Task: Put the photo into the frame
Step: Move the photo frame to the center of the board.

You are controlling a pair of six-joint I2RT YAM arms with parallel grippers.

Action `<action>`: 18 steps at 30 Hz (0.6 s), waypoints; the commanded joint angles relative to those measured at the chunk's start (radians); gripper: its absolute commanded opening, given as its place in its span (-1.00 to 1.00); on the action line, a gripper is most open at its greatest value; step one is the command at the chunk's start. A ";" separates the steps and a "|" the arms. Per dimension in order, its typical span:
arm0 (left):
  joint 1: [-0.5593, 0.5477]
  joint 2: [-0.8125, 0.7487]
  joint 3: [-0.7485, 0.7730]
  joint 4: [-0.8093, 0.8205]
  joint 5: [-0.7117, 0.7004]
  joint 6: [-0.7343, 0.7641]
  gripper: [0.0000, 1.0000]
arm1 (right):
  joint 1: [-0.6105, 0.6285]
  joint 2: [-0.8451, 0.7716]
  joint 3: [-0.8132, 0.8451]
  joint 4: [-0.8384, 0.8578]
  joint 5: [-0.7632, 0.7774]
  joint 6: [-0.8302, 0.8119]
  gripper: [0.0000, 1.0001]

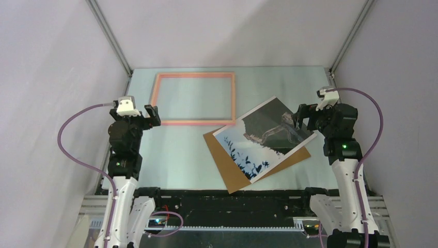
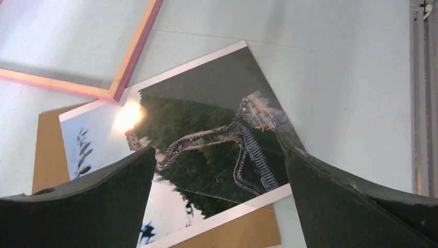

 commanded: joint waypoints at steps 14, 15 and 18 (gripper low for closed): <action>0.005 -0.011 0.023 0.000 -0.049 0.035 0.97 | 0.013 -0.004 0.008 0.021 0.008 -0.016 1.00; 0.006 -0.011 0.037 -0.007 -0.052 0.044 0.97 | 0.015 -0.006 0.008 0.023 0.012 -0.018 1.00; 0.006 -0.007 0.062 -0.037 -0.014 0.070 0.97 | 0.032 -0.006 0.008 0.039 0.013 -0.023 1.00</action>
